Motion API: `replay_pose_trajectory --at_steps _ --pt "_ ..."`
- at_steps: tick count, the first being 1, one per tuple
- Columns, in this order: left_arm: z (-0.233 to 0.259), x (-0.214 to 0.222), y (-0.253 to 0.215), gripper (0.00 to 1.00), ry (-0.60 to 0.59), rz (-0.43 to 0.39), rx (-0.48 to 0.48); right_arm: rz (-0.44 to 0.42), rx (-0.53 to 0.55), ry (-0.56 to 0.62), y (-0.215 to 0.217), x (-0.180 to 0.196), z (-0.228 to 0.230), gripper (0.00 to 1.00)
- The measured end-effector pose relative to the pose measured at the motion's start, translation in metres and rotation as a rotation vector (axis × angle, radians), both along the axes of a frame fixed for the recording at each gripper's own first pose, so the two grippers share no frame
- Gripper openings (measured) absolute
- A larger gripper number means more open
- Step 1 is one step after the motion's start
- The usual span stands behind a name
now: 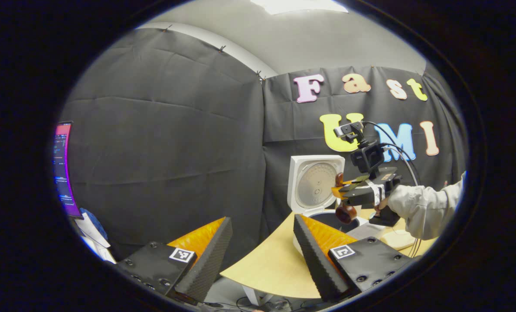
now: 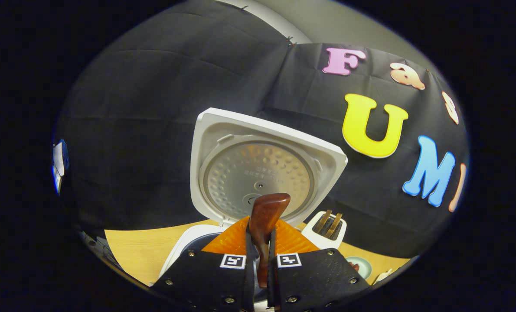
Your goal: Close the left gripper, press the button to open the rice cooker; take a wooden spoon from the chopstick holder with the right hand, scoop a spoonful of rice and pour it into the rice cooker, then put the wooden spoon back into the chopstick holder.
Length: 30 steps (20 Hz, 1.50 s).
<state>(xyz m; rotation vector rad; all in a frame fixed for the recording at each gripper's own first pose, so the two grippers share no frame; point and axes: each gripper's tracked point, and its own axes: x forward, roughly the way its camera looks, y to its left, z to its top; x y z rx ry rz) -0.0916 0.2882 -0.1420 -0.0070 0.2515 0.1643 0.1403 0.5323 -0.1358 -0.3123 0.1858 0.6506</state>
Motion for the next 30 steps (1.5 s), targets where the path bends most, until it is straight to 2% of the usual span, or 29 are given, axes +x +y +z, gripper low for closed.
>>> replay_pose_trajectory --at_steps 2,4,6,9,11,16,17,19,20,23,26,27,30 --pt "0.001 0.000 -0.002 1.00 -0.008 -0.005 0.009 0.000 0.022 -0.017 -0.006 -0.001 0.008 0.12" --pt "0.003 0.001 -0.003 0.98 -0.016 -0.012 0.015 -0.003 0.093 0.013 -0.009 -0.001 0.016 0.12" --pt "0.004 0.002 -0.004 1.00 -0.024 -0.023 0.011 -0.009 0.181 0.058 -0.021 0.002 0.031 0.12" --pt "0.005 0.004 -0.006 1.00 -0.042 -0.044 0.009 -0.049 0.301 0.116 -0.050 0.006 0.052 0.12" --pt "0.008 0.004 -0.008 0.98 -0.056 -0.064 0.001 -0.081 0.335 0.120 -0.079 0.004 0.067 0.12" --pt "0.024 0.000 -0.016 1.00 -0.095 -0.129 -0.012 -0.178 0.363 0.083 -0.167 0.009 0.090 0.12" --pt "0.030 -0.002 -0.018 0.91 -0.101 -0.137 -0.013 -0.199 0.363 0.083 -0.186 0.009 0.090 0.12" --pt "0.036 -0.005 -0.019 0.91 -0.107 -0.155 -0.021 -0.249 0.357 0.080 -0.224 0.010 0.088 0.12" --pt "0.040 -0.007 -0.021 1.00 -0.107 -0.165 -0.030 -0.275 0.350 0.078 -0.244 0.010 0.085 0.12" --pt "0.043 -0.008 -0.030 1.00 -0.108 -0.195 -0.056 -0.348 0.346 0.083 -0.298 0.010 0.079 0.12" --pt "0.044 -0.002 -0.046 0.98 -0.115 -0.216 -0.066 -0.423 0.348 0.088 -0.349 0.009 0.067 0.12" --pt "0.045 0.002 -0.056 0.92 -0.118 -0.228 -0.068 -0.449 0.350 0.090 -0.366 0.008 0.063 0.12" --pt "0.051 0.011 -0.082 0.91 -0.127 -0.261 -0.063 -0.527 0.349 0.108 -0.417 0.004 0.044 0.12"
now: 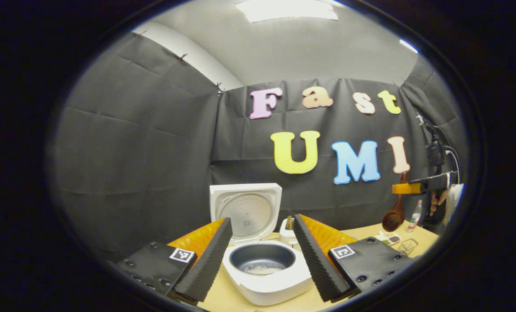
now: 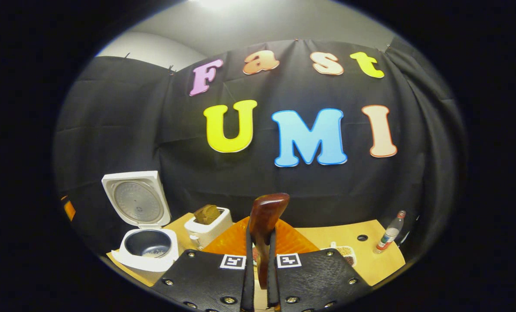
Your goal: Close the left gripper, press the button to open the rice cooker; take a wooden spoon from the chopstick holder with the right hand, scoop a spoonful of rice and pour it into the rice cooker, then put the wooden spoon back into the chopstick holder.
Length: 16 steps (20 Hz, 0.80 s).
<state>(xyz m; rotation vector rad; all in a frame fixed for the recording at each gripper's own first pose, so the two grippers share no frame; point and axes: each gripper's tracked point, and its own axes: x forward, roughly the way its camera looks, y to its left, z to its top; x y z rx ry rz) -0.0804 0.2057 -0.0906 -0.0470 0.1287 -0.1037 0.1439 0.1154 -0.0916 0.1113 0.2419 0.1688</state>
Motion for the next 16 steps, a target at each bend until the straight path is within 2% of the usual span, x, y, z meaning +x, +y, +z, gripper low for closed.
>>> replay_pose_trajectory --at_steps 1,2,3,4,7,8,9,13,14,16 --pt "0.003 0.002 -0.009 0.91 -0.003 -0.008 0.000 -0.021 0.002 0.010 -0.015 -0.001 -0.006 0.12" --pt "0.003 0.002 -0.018 1.00 -0.003 -0.017 -0.003 -0.043 0.005 0.018 -0.030 -0.004 -0.014 0.12" --pt "0.004 0.004 -0.029 1.00 -0.001 -0.031 -0.007 -0.066 0.010 0.027 -0.045 -0.006 -0.020 0.12" --pt "0.005 0.003 -0.037 0.91 0.001 -0.043 -0.006 -0.089 0.016 0.035 -0.057 -0.008 -0.025 0.12" --pt "0.007 0.003 -0.058 0.91 0.005 -0.072 0.019 -0.138 0.035 0.066 -0.089 -0.015 -0.045 0.12" --pt "0.008 0.003 -0.064 1.00 0.006 -0.081 0.022 -0.152 0.040 0.075 -0.098 -0.017 -0.053 0.12" --pt "0.010 0.002 -0.071 0.91 0.006 -0.090 0.024 -0.164 0.047 0.083 -0.106 -0.019 -0.060 0.12" --pt "0.016 0.003 -0.084 0.91 0.000 -0.099 0.052 -0.196 0.075 0.135 -0.127 -0.029 -0.092 0.12" --pt "0.017 0.003 -0.086 0.98 -0.003 -0.097 0.057 -0.202 0.079 0.146 -0.131 -0.031 -0.100 0.12" --pt "0.018 0.002 -0.090 0.98 -0.003 -0.096 0.057 -0.214 0.085 0.165 -0.137 -0.034 -0.113 0.12"
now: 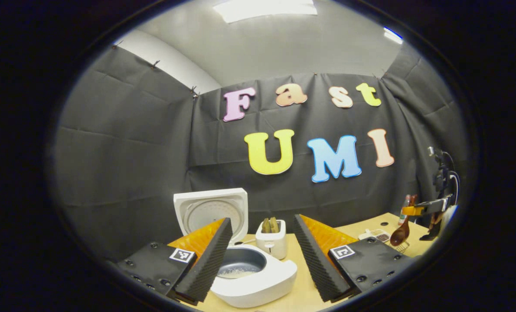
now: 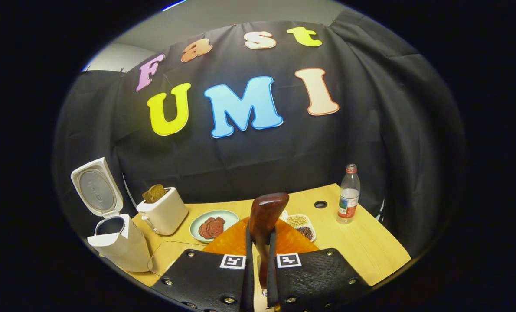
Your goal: Close the left gripper, press the button to open the rice cooker; take a wooden spoon from the chopstick holder with the right hand, scoop a spoonful of rice and pour it into the rice cooker, then put the wooden spoon back into the chopstick holder.
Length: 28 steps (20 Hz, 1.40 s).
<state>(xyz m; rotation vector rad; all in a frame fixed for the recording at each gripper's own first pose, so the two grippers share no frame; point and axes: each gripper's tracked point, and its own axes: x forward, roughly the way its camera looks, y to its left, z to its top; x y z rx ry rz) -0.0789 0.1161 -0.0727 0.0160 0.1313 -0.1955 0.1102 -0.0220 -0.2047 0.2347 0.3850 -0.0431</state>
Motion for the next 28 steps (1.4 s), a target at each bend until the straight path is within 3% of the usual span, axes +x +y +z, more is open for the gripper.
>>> replay_pose_trajectory --at_steps 9,11,15,18,19,20,22,23,28 --pt "0.001 -0.008 -0.002 0.98 0.002 0.010 0.012 -0.044 0.041 0.091 -0.016 -0.012 -0.046 0.14" --pt "0.002 -0.010 -0.001 0.98 0.000 0.012 0.013 -0.056 0.068 0.092 -0.017 -0.015 -0.047 0.18" --pt "0.004 -0.013 0.000 0.98 0.000 0.014 0.008 -0.085 0.049 0.054 -0.032 -0.018 -0.033 0.49" --pt "0.004 -0.014 0.001 0.98 -0.002 0.017 0.001 -0.136 -0.032 0.002 -0.054 -0.020 -0.009 0.99" --pt "0.005 -0.014 0.002 0.98 -0.005 0.019 0.002 -0.144 -0.056 -0.016 -0.057 -0.022 0.001 0.99" --pt "0.005 -0.012 0.003 0.91 -0.005 0.023 0.003 -0.148 -0.078 -0.034 -0.060 -0.023 0.011 0.99" --pt "0.005 -0.007 0.007 0.91 -0.007 0.033 0.006 -0.152 -0.118 -0.070 -0.065 -0.026 0.032 0.98" --pt "0.006 -0.002 0.010 1.00 -0.007 0.040 0.007 -0.151 -0.131 -0.087 -0.066 -0.028 0.042 0.98" --pt "0.014 0.038 0.033 1.00 -0.006 0.108 0.013 -0.160 -0.151 -0.156 -0.070 -0.040 0.084 0.99"
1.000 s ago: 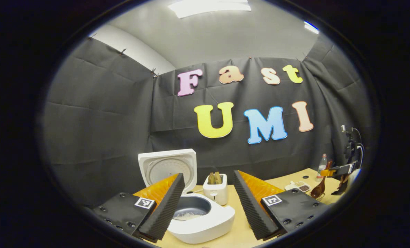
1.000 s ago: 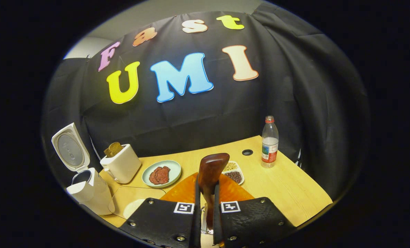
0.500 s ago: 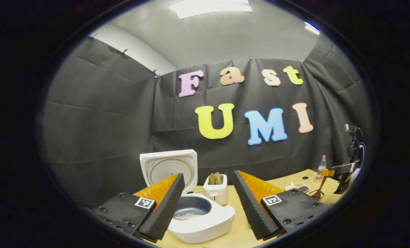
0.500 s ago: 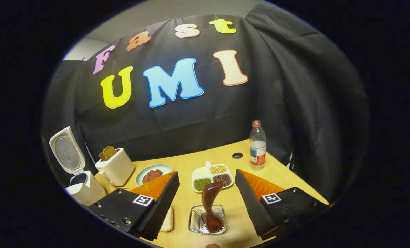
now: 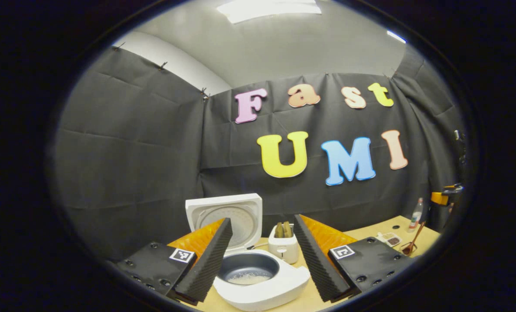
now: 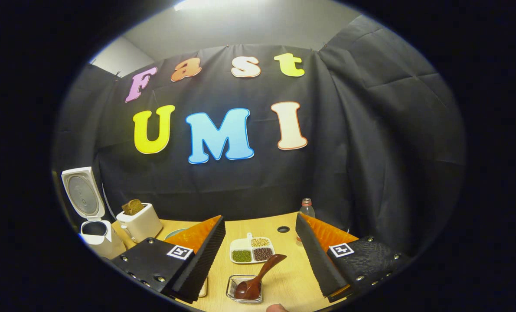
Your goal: Close the left gripper, press the button to open the rice cooker; take a wooden spoon from the chopstick holder with the right hand, scoop a spoonful of rice and pour it into the rice cooker, then put the wooden spoon back into the chopstick holder.
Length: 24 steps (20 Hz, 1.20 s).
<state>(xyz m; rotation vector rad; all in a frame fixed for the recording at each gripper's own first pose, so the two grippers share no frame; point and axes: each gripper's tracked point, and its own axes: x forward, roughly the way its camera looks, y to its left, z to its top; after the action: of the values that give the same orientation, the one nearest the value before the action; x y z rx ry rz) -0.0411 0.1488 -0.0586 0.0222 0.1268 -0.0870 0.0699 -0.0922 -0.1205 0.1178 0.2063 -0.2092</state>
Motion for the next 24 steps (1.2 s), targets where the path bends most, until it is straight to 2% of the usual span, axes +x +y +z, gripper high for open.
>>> replay_pose_trajectory --at_steps 1,3,4,9,13,19,23,24 --pt "0.002 0.011 0.006 1.00 0.004 0.014 0.002 -0.001 -0.004 -0.005 -0.001 -0.003 0.004 0.99" --pt "0.004 0.036 0.019 0.92 0.015 0.051 0.007 -0.004 -0.017 -0.010 -0.002 -0.009 0.010 0.99" --pt "0.005 0.047 0.026 0.98 0.019 0.070 0.003 -0.008 -0.025 -0.010 -0.005 -0.012 0.010 0.99" --pt "0.000 0.108 0.051 1.00 0.050 0.121 -0.048 -0.036 -0.036 0.020 -0.015 -0.029 0.001 0.99" --pt "0.001 0.156 0.071 0.98 0.050 0.163 -0.019 -0.067 -0.046 0.036 -0.025 -0.041 -0.004 0.99" --pt "-0.007 0.211 0.093 0.98 0.090 0.207 -0.079 -0.117 -0.065 0.069 -0.037 -0.063 -0.010 0.99" --pt "-0.020 0.251 0.111 0.97 0.107 0.236 -0.051 -0.153 -0.080 0.096 -0.043 -0.081 -0.016 0.99" --pt "-0.027 0.260 0.113 0.93 0.125 0.235 -0.050 -0.161 -0.083 0.102 -0.044 -0.084 -0.017 0.99"
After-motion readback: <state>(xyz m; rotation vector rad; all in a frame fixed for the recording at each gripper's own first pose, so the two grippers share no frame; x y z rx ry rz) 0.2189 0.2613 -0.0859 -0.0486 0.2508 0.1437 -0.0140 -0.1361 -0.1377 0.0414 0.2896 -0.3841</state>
